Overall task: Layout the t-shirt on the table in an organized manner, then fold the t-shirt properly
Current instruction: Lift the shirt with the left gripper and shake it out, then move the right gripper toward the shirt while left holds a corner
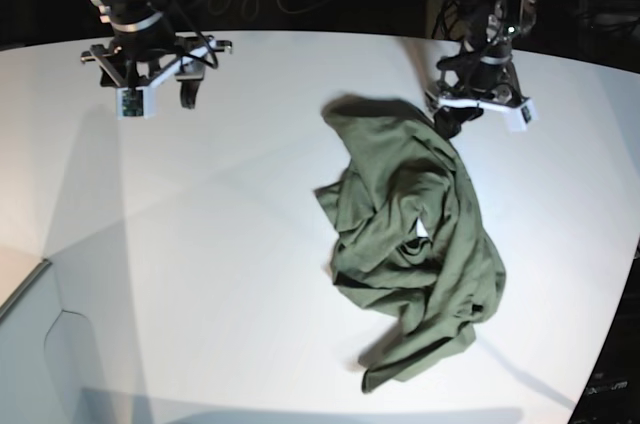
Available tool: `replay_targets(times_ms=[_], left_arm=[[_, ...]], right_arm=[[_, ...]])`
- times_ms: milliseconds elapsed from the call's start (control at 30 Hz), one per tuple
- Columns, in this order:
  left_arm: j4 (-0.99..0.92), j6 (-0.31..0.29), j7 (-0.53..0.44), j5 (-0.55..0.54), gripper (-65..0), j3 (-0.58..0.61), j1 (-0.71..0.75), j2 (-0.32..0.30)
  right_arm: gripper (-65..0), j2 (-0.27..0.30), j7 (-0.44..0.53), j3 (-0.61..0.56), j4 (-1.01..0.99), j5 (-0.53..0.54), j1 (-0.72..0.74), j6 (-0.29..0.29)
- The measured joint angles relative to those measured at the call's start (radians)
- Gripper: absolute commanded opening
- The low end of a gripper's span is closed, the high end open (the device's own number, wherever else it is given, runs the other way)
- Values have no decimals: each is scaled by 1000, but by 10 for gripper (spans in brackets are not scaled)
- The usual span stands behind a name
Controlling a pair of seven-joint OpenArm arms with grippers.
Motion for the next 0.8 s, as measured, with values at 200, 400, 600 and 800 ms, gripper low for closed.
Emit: replay_targets(times_ms=[200, 400, 600, 800], left_arm=[[-47, -14, 2, -8, -329, 87, -48, 14], [-55, -15, -6, -10, -367, 127, -58, 8], [-56, -4, 19, -14, -643, 121, -43, -7], [63, 0, 30, -89, -648, 7, 11, -128]], right_arm=[[-290, 2, 3, 0, -1, 0, -13, 0], [-290, 17, -3, 2, -1, 0, -16, 0], [-290, 18, -3, 3, -1, 0, -16, 0], [-291, 20, -1, 2, -1, 0, -7, 0]])
